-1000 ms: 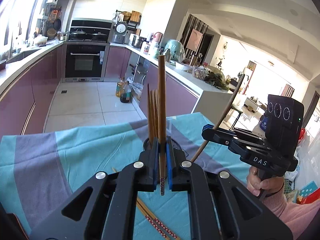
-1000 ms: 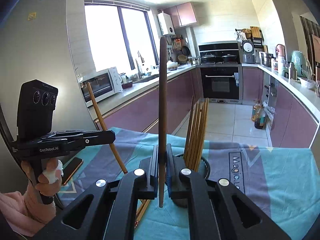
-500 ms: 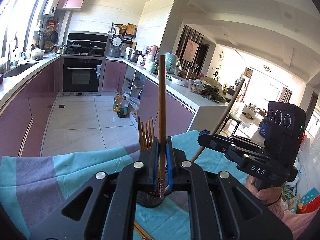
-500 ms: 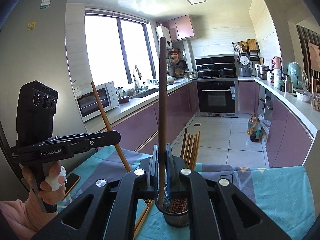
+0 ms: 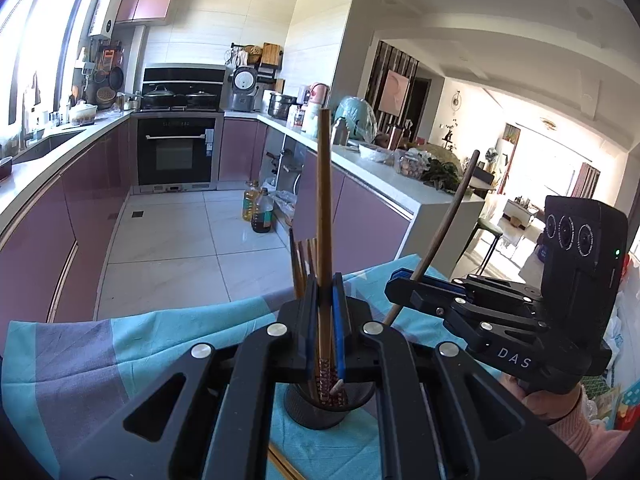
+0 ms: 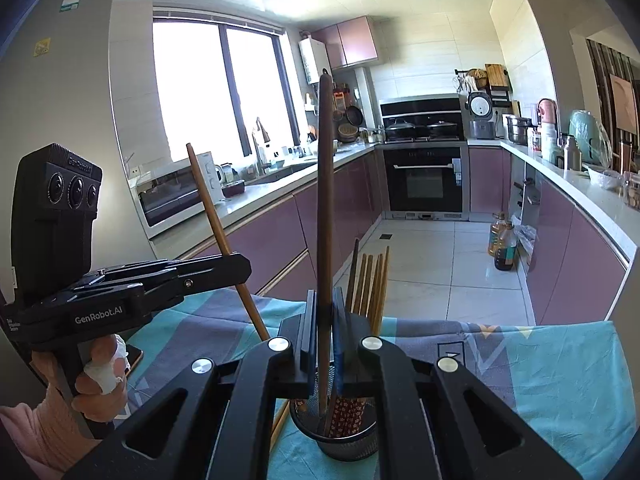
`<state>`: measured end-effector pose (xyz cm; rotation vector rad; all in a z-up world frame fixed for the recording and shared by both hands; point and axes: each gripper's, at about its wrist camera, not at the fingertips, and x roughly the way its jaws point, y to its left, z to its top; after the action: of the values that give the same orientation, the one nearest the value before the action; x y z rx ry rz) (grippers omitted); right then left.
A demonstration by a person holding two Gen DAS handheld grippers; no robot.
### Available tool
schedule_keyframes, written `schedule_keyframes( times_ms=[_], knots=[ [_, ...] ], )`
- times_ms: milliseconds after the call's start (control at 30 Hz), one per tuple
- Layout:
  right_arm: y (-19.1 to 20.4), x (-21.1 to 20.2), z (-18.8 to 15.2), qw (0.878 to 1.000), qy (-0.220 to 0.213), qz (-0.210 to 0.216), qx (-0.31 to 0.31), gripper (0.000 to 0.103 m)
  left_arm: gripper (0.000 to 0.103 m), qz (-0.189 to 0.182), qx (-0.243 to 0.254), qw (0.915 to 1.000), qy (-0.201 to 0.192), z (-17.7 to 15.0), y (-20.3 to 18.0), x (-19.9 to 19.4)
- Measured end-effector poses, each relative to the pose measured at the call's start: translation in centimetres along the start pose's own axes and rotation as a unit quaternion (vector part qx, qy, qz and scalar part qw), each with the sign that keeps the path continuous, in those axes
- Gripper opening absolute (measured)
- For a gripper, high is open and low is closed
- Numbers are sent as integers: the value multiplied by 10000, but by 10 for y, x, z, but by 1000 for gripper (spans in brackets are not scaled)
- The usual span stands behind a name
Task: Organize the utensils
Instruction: 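Lift both chopsticks upright and lower them into the mesh cup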
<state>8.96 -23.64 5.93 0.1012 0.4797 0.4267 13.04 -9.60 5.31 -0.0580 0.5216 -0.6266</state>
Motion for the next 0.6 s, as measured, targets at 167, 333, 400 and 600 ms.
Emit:
schedule_keyframes(
  times_ms=[167, 333, 400, 600],
  knots=[
    [-5, 14, -7, 9998, 214, 7, 53, 6, 7, -29, 52, 9996, 275, -5, -1, 15],
    [-5, 23, -12, 9992, 400, 49, 57, 6, 7, -11, 159, 9987, 488, -8, -3, 27],
    [-5, 26, -15, 9989, 463, 71, 72, 6, 7, -12, 213, 9982, 557, -7, -3, 29],
    [-5, 37, -21, 9972, 720, 136, 112, 6, 7, 9, 334, 9960, 830, -10, -1, 40]
  ],
)
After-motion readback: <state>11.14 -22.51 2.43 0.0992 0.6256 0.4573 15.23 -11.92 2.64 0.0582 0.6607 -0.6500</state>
